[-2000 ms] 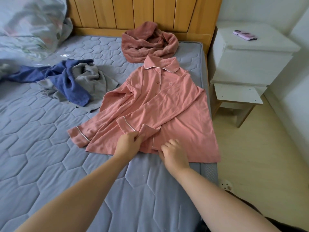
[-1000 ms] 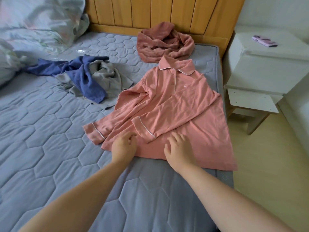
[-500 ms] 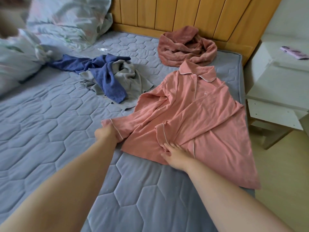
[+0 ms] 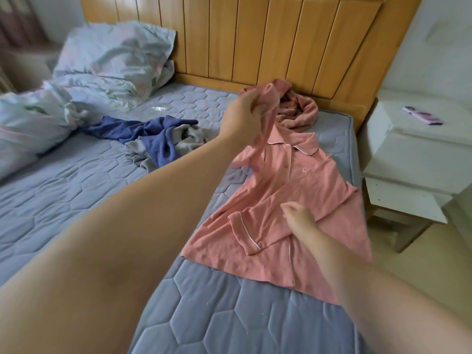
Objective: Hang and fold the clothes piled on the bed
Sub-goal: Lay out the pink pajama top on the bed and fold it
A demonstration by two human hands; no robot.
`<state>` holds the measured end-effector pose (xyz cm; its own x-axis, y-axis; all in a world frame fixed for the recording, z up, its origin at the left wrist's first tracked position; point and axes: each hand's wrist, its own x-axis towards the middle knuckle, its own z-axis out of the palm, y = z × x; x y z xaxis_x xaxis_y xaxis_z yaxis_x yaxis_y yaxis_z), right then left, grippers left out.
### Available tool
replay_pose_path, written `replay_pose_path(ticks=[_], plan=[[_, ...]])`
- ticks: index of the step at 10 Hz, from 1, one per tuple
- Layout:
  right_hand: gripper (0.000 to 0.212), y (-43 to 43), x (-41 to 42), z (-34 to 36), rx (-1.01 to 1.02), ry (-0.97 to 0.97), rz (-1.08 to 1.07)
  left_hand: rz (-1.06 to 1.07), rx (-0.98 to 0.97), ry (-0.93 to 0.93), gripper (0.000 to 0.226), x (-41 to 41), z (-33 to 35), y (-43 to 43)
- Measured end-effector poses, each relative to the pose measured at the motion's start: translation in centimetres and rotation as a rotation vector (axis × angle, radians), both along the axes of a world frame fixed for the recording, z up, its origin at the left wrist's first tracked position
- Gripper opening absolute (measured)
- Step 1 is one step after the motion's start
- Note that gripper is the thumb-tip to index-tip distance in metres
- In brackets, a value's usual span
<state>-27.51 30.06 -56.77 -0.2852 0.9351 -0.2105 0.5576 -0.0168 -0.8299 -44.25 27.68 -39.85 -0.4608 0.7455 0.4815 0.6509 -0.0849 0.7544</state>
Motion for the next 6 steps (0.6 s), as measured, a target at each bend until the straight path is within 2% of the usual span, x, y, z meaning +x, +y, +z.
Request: replay_pose_path(ticks=[1,2,3,4,5,6], plan=[[0.016,2.6,1.9,3.9,-0.070,0.178,-0.196,-0.502,-0.432,0.202,0.019,1.7,0.9,-0.2],[0.038,6.2,5.5,4.6,-0.051,0.099,-0.291,-0.685,-0.884,0.156,0.026,1.7,-3.1,-1.0],[0.049,10.3,8.6,0.3,-0.046,-0.038,-0.385,-0.305,-0.916,0.277,0.031,0.2,-9.5,-1.0],[0.039,7.8,8.3,-0.5,-0.126,-0.063,-0.369,-0.151,-1.013,0.224,0.031,0.1,-13.0,-1.7],[0.040,5.3,7.1,-1.5,-0.100,-0.150,-0.174,-0.167,-1.054,0.133,0.036,1.4,-15.7,-2.2],[0.025,2.0,5.1,-1.5,-0.080,-0.154,0.024,-0.194,-1.060,-0.148,0.029,2.6,-17.6,-2.0]])
